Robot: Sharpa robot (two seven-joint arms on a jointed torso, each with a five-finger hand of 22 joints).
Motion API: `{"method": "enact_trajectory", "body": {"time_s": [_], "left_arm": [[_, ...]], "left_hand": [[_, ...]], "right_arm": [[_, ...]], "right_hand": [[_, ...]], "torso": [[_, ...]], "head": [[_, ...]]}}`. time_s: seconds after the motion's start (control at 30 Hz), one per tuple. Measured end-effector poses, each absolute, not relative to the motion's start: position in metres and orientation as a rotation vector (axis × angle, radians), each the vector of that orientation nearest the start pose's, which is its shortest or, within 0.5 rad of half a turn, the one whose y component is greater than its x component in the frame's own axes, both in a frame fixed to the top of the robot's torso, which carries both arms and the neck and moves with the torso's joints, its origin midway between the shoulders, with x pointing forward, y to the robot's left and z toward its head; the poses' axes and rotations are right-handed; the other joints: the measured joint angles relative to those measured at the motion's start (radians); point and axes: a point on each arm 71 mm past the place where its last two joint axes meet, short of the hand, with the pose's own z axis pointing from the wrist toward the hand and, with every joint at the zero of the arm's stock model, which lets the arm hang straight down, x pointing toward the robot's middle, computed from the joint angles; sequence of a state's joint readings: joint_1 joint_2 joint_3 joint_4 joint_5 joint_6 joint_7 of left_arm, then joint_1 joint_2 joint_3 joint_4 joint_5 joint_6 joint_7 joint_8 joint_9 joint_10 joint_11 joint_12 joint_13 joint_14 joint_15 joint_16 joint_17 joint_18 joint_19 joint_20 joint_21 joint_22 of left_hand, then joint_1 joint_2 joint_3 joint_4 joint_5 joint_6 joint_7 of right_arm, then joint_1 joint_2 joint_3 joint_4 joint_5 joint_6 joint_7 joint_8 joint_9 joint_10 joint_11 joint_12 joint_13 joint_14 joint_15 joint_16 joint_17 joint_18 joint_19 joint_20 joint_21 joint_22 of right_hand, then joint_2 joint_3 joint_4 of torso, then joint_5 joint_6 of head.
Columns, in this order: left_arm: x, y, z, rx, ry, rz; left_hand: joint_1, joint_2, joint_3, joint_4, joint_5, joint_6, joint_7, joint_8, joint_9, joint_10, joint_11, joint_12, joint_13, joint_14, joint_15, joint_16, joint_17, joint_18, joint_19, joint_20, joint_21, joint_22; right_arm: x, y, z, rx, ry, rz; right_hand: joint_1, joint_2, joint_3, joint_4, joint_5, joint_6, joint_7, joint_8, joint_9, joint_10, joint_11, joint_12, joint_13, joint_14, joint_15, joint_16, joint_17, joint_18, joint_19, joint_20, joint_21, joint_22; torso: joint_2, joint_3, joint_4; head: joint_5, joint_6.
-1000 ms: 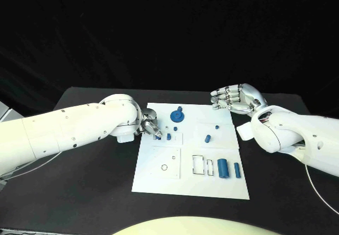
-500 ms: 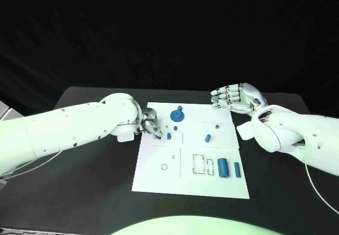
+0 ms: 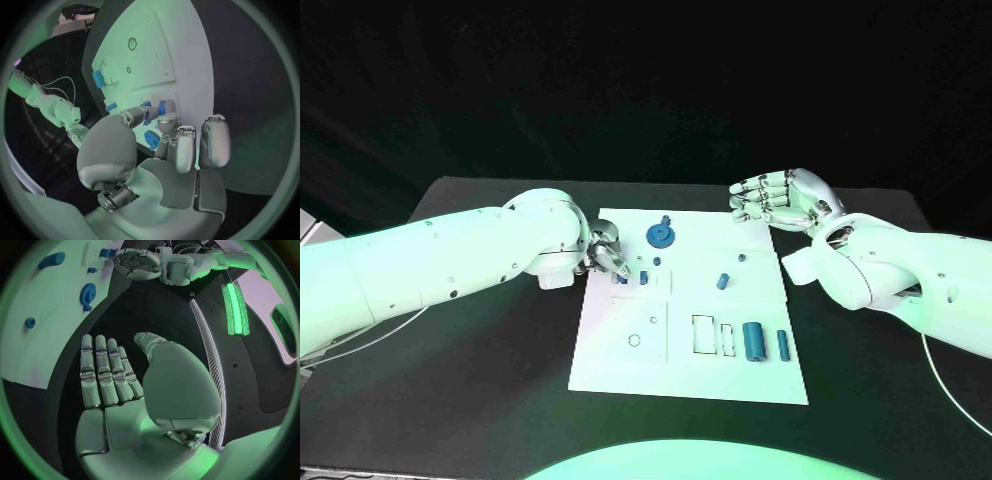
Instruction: Assemble the parts on the task board
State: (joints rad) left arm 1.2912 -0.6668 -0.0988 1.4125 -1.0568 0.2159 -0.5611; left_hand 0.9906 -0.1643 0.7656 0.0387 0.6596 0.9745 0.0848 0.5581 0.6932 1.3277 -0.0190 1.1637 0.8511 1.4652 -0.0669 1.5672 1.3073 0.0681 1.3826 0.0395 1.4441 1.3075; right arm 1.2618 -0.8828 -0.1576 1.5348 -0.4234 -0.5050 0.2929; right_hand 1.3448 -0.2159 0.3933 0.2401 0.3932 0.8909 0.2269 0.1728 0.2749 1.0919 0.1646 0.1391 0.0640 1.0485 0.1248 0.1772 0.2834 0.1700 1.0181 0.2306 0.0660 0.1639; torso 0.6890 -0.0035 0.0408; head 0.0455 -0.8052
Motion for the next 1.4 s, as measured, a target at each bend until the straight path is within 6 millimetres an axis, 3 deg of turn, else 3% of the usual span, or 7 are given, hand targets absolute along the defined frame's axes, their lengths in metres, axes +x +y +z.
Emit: {"method": "enact_trajectory", "body": {"time_s": [0.67, 1.4], "left_arm": [[0.5008, 0.1590, -0.2127, -0.076, 2.384, -0.375], [0.5007, 0.1590, -0.2126, -0.074, 2.384, -0.375]], "left_hand": [[-0.031, 0.011, -0.024, -0.024, -0.014, -0.004, -0.017, 0.026, 0.026, 0.015, -0.008, 0.000, 0.014, 0.004, -0.004, 0.000, 0.000, 0.000, 0.000, 0.000, -0.008, 0.000], [0.008, -0.016, -0.038, -0.038, -0.009, -0.002, -0.027, 0.034, 0.030, 0.022, -0.015, 0.000, 0.025, 0.002, -0.007, 0.000, 0.001, 0.000, 0.005, -0.004, -0.008, 0.000]], "right_arm": [[0.4832, -0.2303, -0.1851, 0.711, 1.507, 1.173], [0.4835, -0.2308, -0.1852, 0.711, 1.507, 1.171]], "right_hand": [[0.000, 0.000, 0.000, 0.000, 0.000, 0.000, 0.000, 0.000, -0.001, 0.000, 0.000, 0.000, 0.000, 0.000, 0.000, -0.004, 0.000, 0.000, 0.000, 0.000, 0.000, -0.001], [0.000, 0.000, 0.000, 0.000, 0.000, 0.000, 0.000, 0.000, -0.001, 0.000, 0.000, 0.000, 0.000, 0.000, 0.000, -0.004, 0.000, 0.000, 0.000, 0.000, 0.000, -0.001]], "torso": [[0.000, -0.0006, 0.0011], [-0.002, -0.0012, 0.0012]], "head": [[-0.005, -0.006], [-0.006, -0.006]]}}
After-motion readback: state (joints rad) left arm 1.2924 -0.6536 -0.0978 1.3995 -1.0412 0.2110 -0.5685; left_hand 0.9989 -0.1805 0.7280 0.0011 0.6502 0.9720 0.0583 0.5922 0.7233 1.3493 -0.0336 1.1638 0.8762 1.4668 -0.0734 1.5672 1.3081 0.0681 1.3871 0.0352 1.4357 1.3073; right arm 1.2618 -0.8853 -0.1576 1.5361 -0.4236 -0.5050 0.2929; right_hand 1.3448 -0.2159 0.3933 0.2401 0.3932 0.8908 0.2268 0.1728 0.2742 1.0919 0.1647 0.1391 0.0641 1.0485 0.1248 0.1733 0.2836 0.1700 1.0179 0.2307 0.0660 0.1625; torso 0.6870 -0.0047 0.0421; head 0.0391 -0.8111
